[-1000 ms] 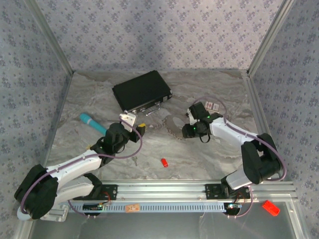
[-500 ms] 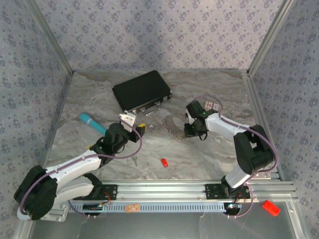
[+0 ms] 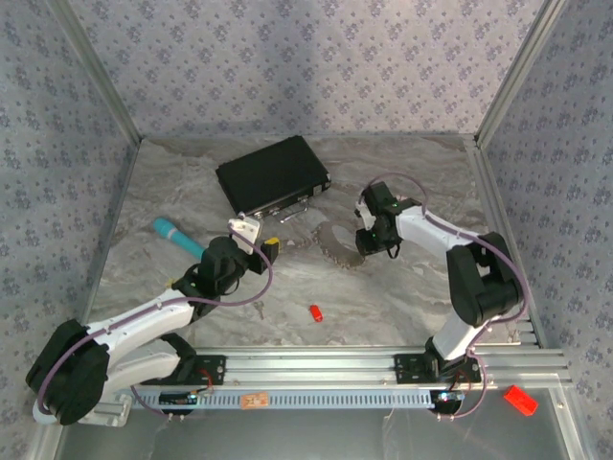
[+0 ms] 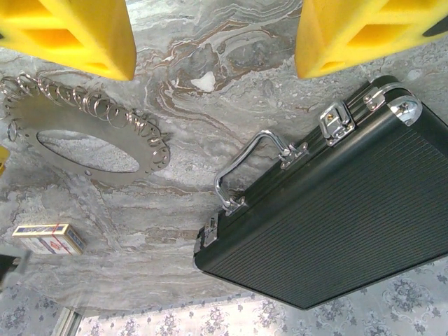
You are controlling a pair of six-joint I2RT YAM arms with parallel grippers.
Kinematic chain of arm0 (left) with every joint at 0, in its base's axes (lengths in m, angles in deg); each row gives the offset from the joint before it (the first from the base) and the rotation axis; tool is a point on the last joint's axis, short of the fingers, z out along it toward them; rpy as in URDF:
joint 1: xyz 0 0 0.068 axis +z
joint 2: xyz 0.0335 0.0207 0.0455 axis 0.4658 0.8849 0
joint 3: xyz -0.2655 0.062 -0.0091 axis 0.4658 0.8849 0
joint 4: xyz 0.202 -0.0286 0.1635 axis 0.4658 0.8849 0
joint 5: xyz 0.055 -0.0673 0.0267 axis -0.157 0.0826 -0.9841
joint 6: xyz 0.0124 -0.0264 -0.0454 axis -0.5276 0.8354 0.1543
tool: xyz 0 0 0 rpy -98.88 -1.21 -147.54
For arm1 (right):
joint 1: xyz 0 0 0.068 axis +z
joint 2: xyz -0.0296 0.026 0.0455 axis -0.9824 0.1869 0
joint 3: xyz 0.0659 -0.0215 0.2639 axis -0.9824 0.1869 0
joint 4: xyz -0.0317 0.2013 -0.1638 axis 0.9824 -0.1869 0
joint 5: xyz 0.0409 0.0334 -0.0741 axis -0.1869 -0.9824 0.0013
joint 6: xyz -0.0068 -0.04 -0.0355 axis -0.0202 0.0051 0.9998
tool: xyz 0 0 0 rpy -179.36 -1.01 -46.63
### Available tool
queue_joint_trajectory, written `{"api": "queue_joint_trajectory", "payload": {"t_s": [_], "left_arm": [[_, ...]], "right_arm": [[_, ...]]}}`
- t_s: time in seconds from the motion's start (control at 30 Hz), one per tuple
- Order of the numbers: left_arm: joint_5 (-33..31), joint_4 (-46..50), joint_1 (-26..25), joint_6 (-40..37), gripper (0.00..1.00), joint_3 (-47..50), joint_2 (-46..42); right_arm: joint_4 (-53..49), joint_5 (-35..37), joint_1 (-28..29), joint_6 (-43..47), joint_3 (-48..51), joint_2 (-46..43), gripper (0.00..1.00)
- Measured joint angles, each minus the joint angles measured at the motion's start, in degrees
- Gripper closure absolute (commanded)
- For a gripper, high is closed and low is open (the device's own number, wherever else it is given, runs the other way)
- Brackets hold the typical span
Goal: Put the keys on the keyring
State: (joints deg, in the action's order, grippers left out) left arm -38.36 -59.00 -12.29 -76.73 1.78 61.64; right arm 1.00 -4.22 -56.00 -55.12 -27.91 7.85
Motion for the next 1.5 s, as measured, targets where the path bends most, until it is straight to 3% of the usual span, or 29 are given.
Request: {"api": "queue_joint_trajectory", "payload": {"t_s": [0.37, 1.2, 1.5], "left_arm": [[-0.02, 0.22, 0.00, 0.37, 0.39, 0.00, -0.76], [-0.04, 0.48, 0.00, 0.48, 0.39, 0.00, -1.14], [-0.02, 0.48, 0.00, 0.74, 0.39, 0.00, -1.14]], "right_arm": [[-5.01, -3.89, -0.48, 7.80, -4.52, 7.26, 0.59], [-7.72, -6.45, -0.59, 9.60, -5.33, 7.80, 0.89], [-9.66, -7.19, -0.04, 9.55, -5.33, 7.85, 0.86]]}}
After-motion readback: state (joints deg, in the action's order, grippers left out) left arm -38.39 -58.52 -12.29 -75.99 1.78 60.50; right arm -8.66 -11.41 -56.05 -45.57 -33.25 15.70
